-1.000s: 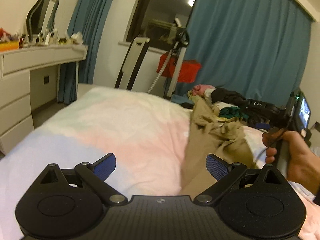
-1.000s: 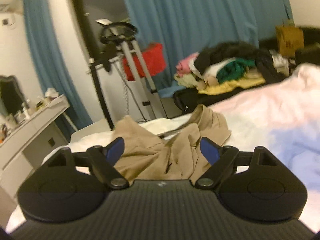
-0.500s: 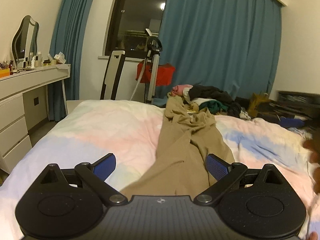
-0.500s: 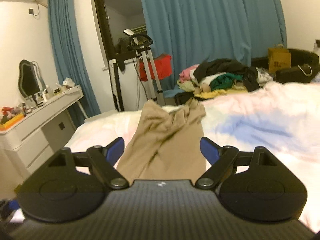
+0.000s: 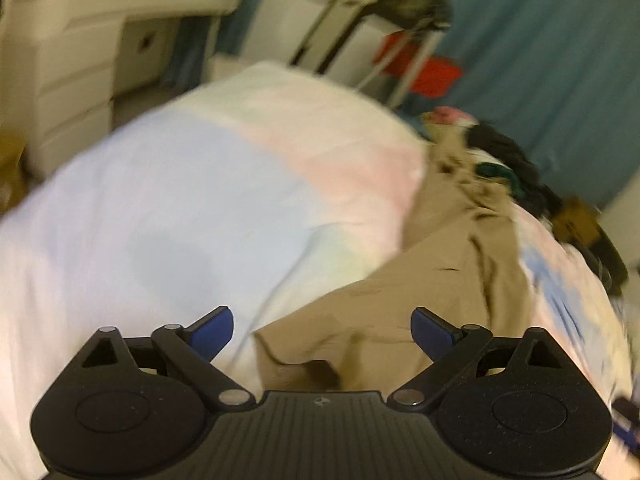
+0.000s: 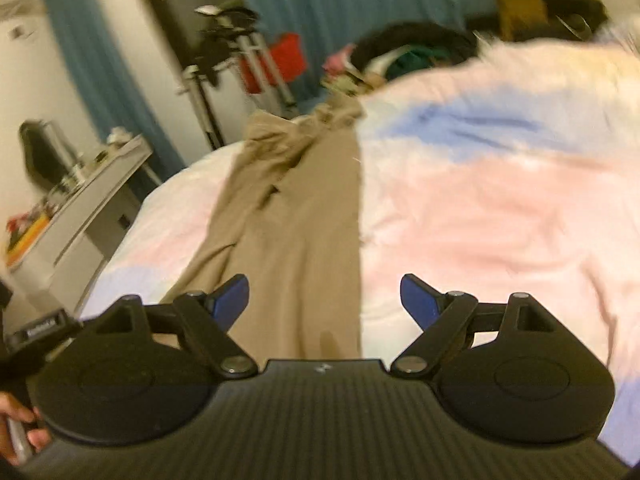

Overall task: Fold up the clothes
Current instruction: 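Grasp the folded shirt's hem end with the left gripper and straighten the strip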

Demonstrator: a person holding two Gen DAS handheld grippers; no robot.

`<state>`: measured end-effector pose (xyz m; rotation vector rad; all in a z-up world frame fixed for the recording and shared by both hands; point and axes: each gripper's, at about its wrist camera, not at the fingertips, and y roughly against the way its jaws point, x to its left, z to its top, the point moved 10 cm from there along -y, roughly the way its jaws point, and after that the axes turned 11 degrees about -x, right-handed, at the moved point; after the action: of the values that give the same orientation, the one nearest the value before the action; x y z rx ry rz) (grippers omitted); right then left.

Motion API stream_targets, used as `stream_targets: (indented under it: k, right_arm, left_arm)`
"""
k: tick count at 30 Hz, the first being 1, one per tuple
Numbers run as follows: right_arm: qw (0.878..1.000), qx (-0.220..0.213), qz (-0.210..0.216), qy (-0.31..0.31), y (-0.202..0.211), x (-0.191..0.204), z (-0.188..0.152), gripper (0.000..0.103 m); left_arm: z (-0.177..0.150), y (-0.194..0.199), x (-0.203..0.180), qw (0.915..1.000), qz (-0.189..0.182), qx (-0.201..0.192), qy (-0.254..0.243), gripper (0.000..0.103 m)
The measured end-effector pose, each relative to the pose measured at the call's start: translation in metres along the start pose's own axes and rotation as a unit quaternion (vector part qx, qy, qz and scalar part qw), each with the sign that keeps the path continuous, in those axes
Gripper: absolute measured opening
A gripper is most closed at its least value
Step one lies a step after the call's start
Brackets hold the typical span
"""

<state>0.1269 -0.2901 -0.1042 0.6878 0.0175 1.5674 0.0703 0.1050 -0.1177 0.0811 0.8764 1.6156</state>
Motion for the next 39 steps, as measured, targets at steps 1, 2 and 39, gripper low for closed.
stream_targets:
  k: [1,2,39]
  right_arm:
    - [1.0,0.005,0.001,-0.014,-0.001,-0.004,-0.002,0.084]
    - [0.999,0.011,0.005,-0.031,-0.003,-0.007,-0.004,0.084]
    - [0.991,0.079,0.006,-0.11,-0.025,-0.026,-0.03,0.084]
  left_arm:
    - [-0.002,-0.005,0.005,0.9999,0.004,0.01,0.011,0.089]
    - [-0.004,-0.011,0.01,0.9996,0.007,0.021,0.02,0.087]
    - [-0.11,0.114,-0.164,0.8876,-0.198,-0.045,-0.413,0.004]
